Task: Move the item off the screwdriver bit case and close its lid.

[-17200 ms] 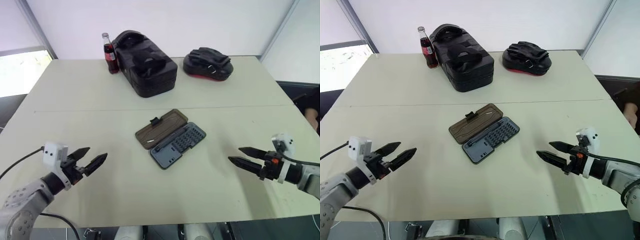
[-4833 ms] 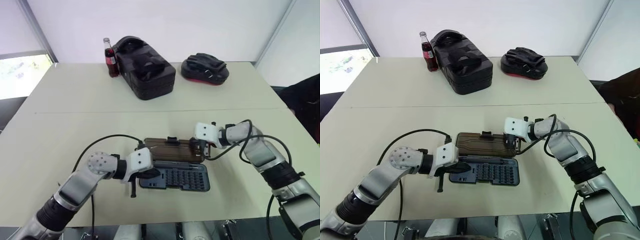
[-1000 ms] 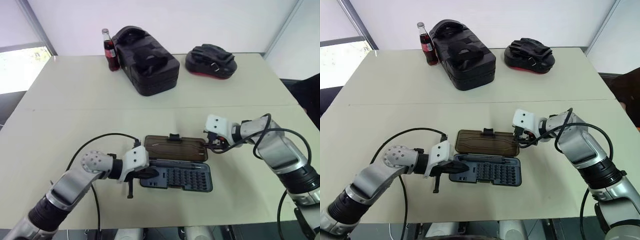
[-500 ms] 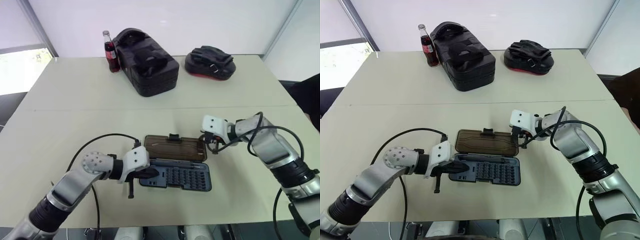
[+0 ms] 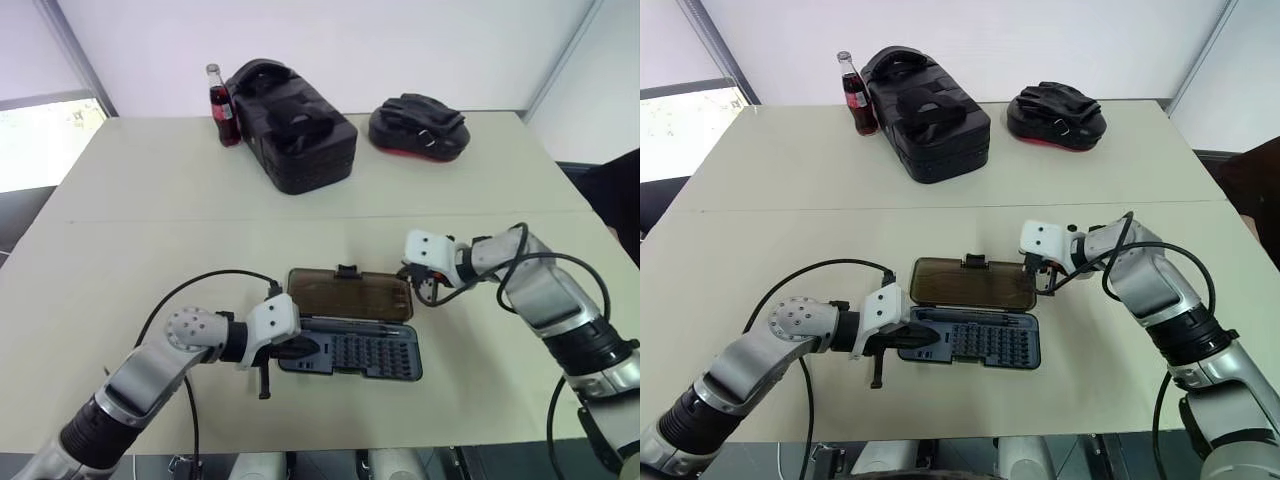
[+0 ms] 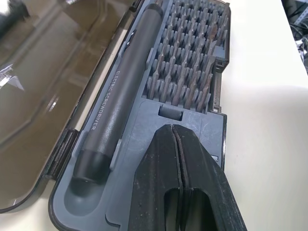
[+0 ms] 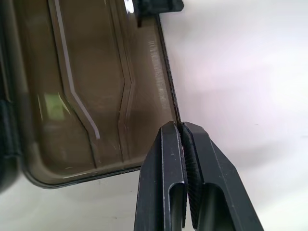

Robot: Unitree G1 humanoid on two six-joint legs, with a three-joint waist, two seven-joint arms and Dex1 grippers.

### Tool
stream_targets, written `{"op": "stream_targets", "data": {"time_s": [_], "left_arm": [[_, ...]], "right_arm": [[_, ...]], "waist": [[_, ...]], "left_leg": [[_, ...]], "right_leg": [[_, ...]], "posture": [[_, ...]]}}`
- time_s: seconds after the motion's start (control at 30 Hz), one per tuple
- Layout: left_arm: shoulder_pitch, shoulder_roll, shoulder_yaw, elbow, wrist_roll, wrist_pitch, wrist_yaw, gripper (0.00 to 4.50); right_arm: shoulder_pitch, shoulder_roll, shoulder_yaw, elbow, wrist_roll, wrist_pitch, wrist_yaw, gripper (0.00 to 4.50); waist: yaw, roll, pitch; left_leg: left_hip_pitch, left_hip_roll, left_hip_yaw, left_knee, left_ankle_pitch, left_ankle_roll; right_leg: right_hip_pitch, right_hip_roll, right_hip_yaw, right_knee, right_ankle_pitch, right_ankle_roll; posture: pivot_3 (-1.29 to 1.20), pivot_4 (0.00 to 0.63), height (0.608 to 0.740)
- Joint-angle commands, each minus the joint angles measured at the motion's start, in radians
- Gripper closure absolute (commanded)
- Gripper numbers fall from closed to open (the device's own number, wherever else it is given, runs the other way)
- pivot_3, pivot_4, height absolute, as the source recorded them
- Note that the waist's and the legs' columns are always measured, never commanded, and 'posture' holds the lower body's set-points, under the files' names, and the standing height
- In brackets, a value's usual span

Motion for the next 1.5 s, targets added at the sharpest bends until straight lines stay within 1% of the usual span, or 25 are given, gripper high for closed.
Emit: {"op": "stream_targets", "data": {"time_s": [0.03,0.2,0.47,0.6,0.7,0.77,0.8,0.87,1.0,1.1,1.27,1.37,1.5], "left_arm": [[0.011,0.001,0.003,-0.004,-0.001,0.003,-0.001,4.50],[0.005,-0.009,0.012,0.004,-0.003,-0.011,-0.002,4.50],[-0.013,-0.097,0.079,-0.002,-0.059,-0.093,0.006,4.50],[-0.039,-0.175,0.144,-0.019,-0.122,-0.093,0.054,4.50],[-0.068,-0.256,0.226,-0.001,-0.195,-0.040,0.146,4.50],[-0.094,-0.313,0.311,0.047,-0.229,-0.015,0.240,4.50],[-0.106,-0.326,0.348,0.094,-0.210,-0.019,0.290,4.50],[-0.116,-0.326,0.381,0.171,-0.154,-0.044,0.348,4.50],[-0.137,-0.300,0.391,0.336,-0.016,-0.098,0.463,4.50],[-0.154,-0.301,0.394,0.416,0.029,-0.090,0.520,4.50],[-0.157,-0.323,0.292,0.487,-0.010,-0.035,0.363,4.50],[-0.181,-0.340,0.265,0.524,-0.022,-0.025,0.293,4.50],[-0.219,-0.350,0.224,0.579,-0.065,0.009,0.148,4.50]], "right_arm": [[-0.005,-0.034,-0.085,-0.089,0.025,0.051,-0.021,4.44],[0.017,-0.045,-0.103,-0.153,0.048,0.088,-0.038,4.44],[0.049,-0.049,-0.091,-0.183,0.063,0.098,-0.059,4.44],[0.055,-0.057,-0.085,-0.172,0.060,0.074,-0.064,4.44],[0.056,-0.061,-0.083,-0.166,0.057,0.061,-0.068,4.44],[0.057,-0.064,-0.085,-0.166,0.055,0.056,-0.070,4.44],[0.058,-0.065,-0.086,-0.167,0.055,0.055,-0.071,4.44],[0.060,-0.067,-0.087,-0.170,0.056,0.055,-0.072,4.44],[0.063,-0.068,-0.088,-0.172,0.059,0.053,-0.076,4.44],[0.064,-0.070,-0.088,-0.169,0.060,0.051,-0.079,4.44],[0.063,-0.063,-0.085,-0.174,0.066,0.058,-0.084,4.44],[0.064,-0.061,-0.083,-0.177,0.066,0.063,-0.087,4.44],[0.069,-0.061,-0.081,-0.190,0.068,0.080,-0.090,4.44]], "waist": [[0.000,0.000,0.000],[0.000,0.000,0.000],[0.000,0.000,0.000],[0.000,0.000,0.000],[0.000,0.000,0.000],[0.001,0.000,0.000],[0.001,0.000,0.000],[-0.001,0.000,0.000],[0.000,0.000,0.000],[0.001,0.000,0.000],[0.005,0.000,0.000],[0.004,0.000,0.000],[0.003,0.000,0.000]], "left_leg": [[0.000,0.000,0.000,0.000,0.000,0.000],[0.000,0.000,0.000,0.000,0.000,0.000],[-0.001,0.000,0.000,0.000,0.000,0.000],[-0.002,0.000,0.000,0.000,0.000,0.000],[-0.001,0.000,0.000,0.000,0.000,0.000],[-0.002,0.000,0.000,0.000,0.000,0.000],[-0.001,0.000,0.000,0.000,0.000,0.000],[-0.001,0.000,0.000,0.000,0.000,-0.001],[-0.001,-0.002,0.000,0.000,0.001,-0.001],[-0.001,-0.002,0.000,0.000,0.001,-0.001],[-0.002,-0.002,0.000,0.000,0.001,-0.002],[-0.002,-0.002,0.000,0.000,0.001,-0.002],[-0.002,-0.002,0.000,0.000,0.001,-0.003]], "right_leg": [[0.000,0.000,0.000,0.000,0.000,0.000],[0.000,0.000,0.000,0.000,0.000,0.000],[-0.002,0.000,0.000,0.000,0.000,0.000],[-0.002,0.000,0.000,0.000,0.000,0.000],[-0.002,0.000,0.000,0.000,0.000,0.000],[-0.002,0.000,0.000,0.000,0.000,0.000],[-0.002,0.000,0.000,0.001,0.000,0.000],[-0.002,0.000,0.000,0.001,0.000,0.000],[-0.003,0.001,0.000,0.002,0.000,0.000],[-0.003,0.001,0.001,0.002,0.000,0.000],[-0.003,0.000,0.001,0.001,0.000,0.000],[-0.003,-0.001,0.001,0.001,0.000,0.000],[-0.003,-0.001,0.001,0.002,0.000,0.000]], "posture": [[0.00,0.150,0.740],[0.00,0.150,0.740],[0.00,0.150,0.740],[0.00,0.150,0.740],[0.00,0.150,0.740],[0.00,0.150,0.740],[0.00,0.150,0.740],[0.00,0.150,0.740],[0.00,0.150,0.740],[0.00,0.150,0.740],[0.00,0.150,0.740],[0.00,0.150,0.740],[0.00,0.150,0.740]]}}
